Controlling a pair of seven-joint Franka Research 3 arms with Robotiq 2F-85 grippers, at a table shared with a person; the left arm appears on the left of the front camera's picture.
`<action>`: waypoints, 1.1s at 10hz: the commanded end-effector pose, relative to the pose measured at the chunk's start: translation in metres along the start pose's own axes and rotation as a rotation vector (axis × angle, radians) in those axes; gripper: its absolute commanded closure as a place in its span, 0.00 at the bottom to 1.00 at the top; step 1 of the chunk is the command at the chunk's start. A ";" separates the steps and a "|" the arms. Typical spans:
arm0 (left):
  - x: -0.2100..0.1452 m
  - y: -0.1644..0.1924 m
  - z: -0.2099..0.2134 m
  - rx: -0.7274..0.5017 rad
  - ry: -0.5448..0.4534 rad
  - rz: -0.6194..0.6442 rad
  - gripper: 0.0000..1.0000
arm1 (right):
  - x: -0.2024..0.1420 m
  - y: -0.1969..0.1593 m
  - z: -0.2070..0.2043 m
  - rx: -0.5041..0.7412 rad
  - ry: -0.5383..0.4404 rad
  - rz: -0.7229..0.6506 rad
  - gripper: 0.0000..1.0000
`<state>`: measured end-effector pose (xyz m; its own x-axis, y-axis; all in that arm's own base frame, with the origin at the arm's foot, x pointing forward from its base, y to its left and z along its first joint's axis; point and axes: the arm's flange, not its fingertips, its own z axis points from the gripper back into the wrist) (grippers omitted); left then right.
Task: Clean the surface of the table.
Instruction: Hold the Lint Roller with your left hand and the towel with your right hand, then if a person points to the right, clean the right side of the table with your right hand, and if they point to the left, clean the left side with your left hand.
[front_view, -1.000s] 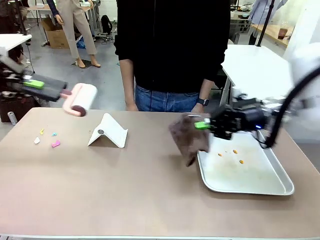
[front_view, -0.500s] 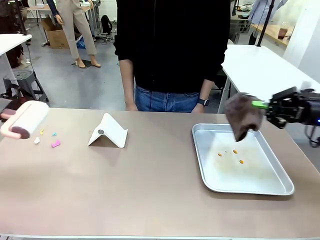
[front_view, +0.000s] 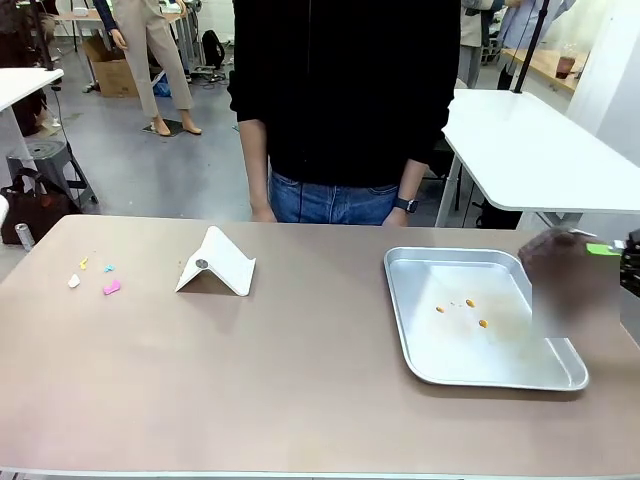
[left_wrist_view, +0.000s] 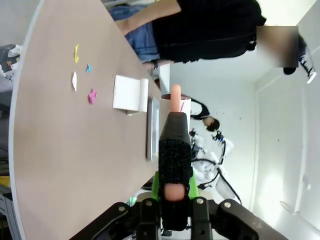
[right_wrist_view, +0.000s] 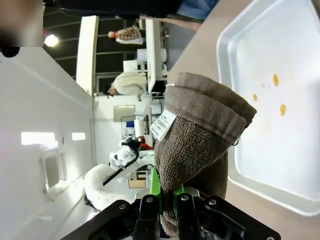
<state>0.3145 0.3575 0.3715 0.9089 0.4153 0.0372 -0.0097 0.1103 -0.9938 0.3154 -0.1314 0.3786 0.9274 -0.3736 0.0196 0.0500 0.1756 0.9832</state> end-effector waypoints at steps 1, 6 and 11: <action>0.004 -0.012 -0.005 -0.048 0.001 -0.006 0.93 | -0.062 -0.004 -0.011 -0.011 0.014 0.055 1.00; 0.001 0.000 0.002 -0.024 -0.010 -0.003 0.93 | -0.005 -0.002 0.009 -0.023 0.010 0.016 1.00; 0.001 0.000 0.002 -0.024 -0.010 -0.003 0.93 | -0.005 -0.002 0.009 -0.023 0.010 0.016 1.00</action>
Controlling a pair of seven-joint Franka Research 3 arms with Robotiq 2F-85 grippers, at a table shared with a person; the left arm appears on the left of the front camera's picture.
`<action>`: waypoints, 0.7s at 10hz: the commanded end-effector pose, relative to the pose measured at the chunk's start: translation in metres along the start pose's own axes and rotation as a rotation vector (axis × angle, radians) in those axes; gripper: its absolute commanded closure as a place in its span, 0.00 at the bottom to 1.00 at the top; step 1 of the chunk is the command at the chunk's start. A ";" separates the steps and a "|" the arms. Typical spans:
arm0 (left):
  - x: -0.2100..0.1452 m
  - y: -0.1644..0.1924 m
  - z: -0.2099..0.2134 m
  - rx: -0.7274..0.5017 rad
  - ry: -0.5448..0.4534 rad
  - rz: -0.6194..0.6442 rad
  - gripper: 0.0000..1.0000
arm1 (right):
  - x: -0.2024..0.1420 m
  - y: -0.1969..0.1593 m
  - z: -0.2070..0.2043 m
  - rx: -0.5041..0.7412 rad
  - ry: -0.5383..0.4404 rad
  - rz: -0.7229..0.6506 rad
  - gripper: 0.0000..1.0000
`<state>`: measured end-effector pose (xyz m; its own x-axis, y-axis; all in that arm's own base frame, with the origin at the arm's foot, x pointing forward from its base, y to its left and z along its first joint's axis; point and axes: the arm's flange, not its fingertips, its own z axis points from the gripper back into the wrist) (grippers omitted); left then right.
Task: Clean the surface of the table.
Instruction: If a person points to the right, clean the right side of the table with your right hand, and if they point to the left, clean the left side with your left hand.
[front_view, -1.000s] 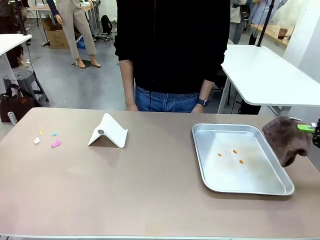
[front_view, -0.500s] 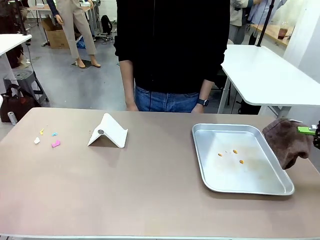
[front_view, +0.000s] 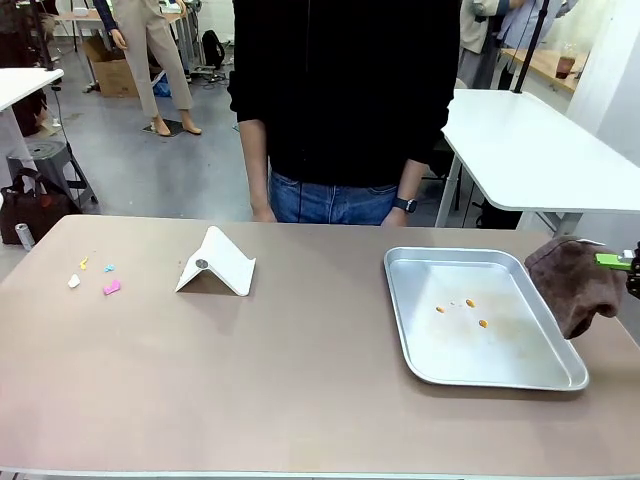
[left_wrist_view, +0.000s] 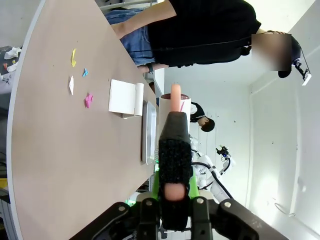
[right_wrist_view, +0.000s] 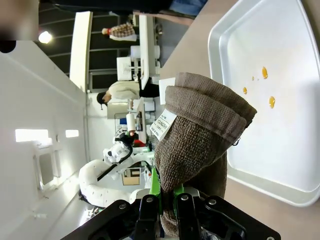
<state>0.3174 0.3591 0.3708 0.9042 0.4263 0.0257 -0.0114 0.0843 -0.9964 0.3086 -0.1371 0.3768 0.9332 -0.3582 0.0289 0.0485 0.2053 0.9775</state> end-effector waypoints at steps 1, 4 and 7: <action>-0.002 -0.001 0.002 -0.001 0.001 -0.015 0.93 | -0.001 0.002 0.002 0.005 -0.004 0.004 1.00; -0.002 -0.001 0.002 -0.001 0.001 -0.015 0.93 | -0.001 0.002 0.002 0.005 -0.004 0.004 1.00; -0.002 -0.001 0.002 -0.001 0.001 -0.015 0.93 | -0.001 0.002 0.002 0.005 -0.004 0.004 1.00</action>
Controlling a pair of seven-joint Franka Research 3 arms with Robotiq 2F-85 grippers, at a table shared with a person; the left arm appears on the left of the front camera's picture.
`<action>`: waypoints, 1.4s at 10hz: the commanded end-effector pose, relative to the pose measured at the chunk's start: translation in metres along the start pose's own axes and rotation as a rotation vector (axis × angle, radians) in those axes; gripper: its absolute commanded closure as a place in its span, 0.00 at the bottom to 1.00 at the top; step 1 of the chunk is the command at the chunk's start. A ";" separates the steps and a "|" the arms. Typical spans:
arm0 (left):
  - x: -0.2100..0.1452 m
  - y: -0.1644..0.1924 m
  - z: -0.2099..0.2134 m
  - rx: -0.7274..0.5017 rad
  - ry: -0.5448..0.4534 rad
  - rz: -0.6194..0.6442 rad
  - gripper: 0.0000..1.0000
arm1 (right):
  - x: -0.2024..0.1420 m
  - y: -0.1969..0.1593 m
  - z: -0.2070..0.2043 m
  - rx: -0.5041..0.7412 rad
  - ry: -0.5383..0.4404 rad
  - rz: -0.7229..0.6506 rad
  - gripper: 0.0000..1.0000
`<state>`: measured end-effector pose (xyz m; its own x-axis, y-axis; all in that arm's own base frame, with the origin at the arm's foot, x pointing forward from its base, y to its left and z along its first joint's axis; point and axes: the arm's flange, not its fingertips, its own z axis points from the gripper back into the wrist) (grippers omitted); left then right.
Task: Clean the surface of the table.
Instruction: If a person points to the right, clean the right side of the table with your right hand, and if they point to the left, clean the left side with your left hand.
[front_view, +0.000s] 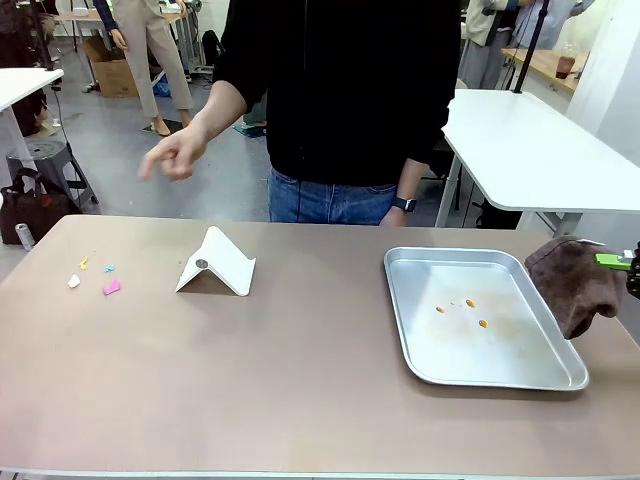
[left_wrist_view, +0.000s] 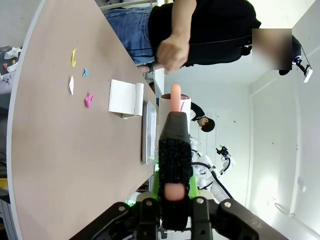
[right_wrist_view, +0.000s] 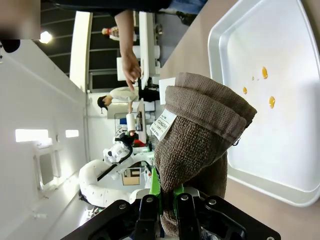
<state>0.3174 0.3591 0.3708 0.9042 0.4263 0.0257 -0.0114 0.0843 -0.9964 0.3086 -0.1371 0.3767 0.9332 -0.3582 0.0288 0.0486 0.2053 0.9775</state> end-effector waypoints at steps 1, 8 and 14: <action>-0.002 -0.001 0.002 -0.001 0.001 -0.015 0.93 | -0.001 0.002 0.002 0.005 -0.004 0.004 1.00; -0.002 -0.001 0.002 -0.001 0.001 -0.015 0.93 | -0.001 0.002 0.002 0.005 -0.004 0.004 1.00; 0.019 0.004 -0.039 0.292 -0.023 -0.090 0.78 | -0.001 0.002 0.002 0.005 -0.004 0.004 1.00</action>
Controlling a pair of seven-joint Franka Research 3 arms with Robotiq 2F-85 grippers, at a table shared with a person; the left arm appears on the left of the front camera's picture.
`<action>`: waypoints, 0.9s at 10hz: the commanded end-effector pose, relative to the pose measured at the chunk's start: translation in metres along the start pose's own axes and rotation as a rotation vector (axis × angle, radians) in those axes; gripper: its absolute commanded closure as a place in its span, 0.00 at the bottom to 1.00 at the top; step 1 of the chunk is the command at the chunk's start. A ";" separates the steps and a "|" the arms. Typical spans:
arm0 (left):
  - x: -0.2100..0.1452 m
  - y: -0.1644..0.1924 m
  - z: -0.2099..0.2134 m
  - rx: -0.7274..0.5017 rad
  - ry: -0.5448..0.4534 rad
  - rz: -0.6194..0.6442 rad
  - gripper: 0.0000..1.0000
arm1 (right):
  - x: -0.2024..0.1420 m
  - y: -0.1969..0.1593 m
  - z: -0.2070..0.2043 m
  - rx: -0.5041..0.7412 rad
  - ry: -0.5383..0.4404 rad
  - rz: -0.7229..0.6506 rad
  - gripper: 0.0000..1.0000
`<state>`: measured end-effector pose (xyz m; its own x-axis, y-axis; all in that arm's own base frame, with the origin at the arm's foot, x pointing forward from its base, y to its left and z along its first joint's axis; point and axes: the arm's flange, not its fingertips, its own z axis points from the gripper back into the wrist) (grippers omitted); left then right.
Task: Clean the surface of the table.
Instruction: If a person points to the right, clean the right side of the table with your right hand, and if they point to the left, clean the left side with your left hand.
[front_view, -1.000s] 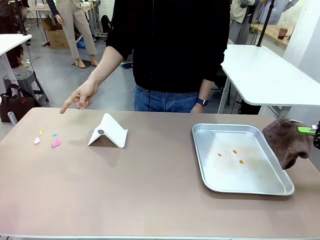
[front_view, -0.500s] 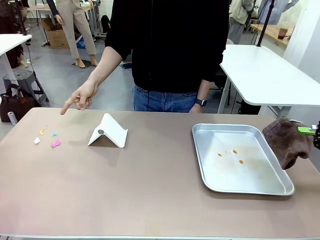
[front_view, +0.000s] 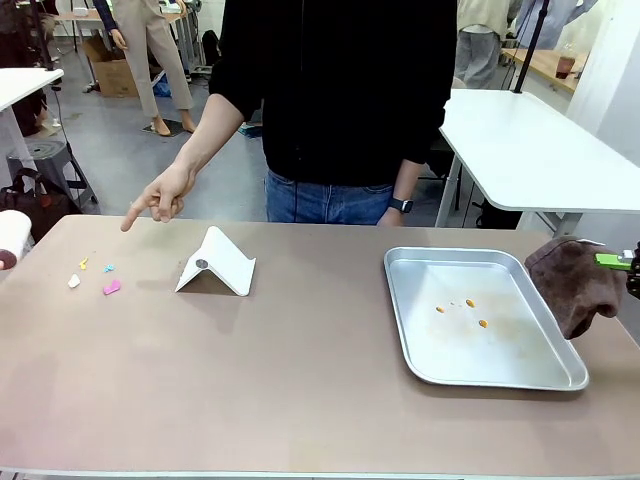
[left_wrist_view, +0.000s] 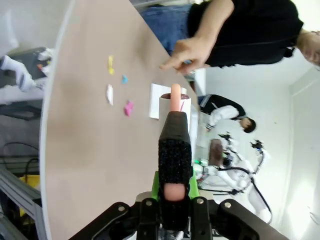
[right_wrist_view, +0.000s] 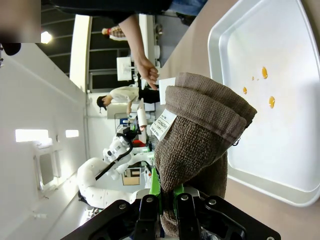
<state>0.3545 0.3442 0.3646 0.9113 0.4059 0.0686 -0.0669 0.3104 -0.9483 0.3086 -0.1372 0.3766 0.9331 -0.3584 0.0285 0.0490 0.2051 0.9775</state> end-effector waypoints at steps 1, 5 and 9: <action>-0.001 0.000 -0.013 0.122 -0.067 -0.052 0.78 | -0.001 0.002 0.002 0.005 -0.004 0.004 1.00; 0.013 0.006 -0.035 0.261 -0.022 -0.070 0.78 | -0.001 0.002 0.002 0.005 -0.004 0.004 1.00; 0.021 0.024 -0.048 0.303 -0.012 -0.038 0.78 | -0.001 0.002 0.002 0.005 -0.004 0.004 1.00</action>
<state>0.3931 0.3235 0.3296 0.9090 0.4022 0.1094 -0.1475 0.5559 -0.8181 0.3085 -0.1373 0.3766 0.9330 -0.3586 0.0283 0.0491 0.2050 0.9775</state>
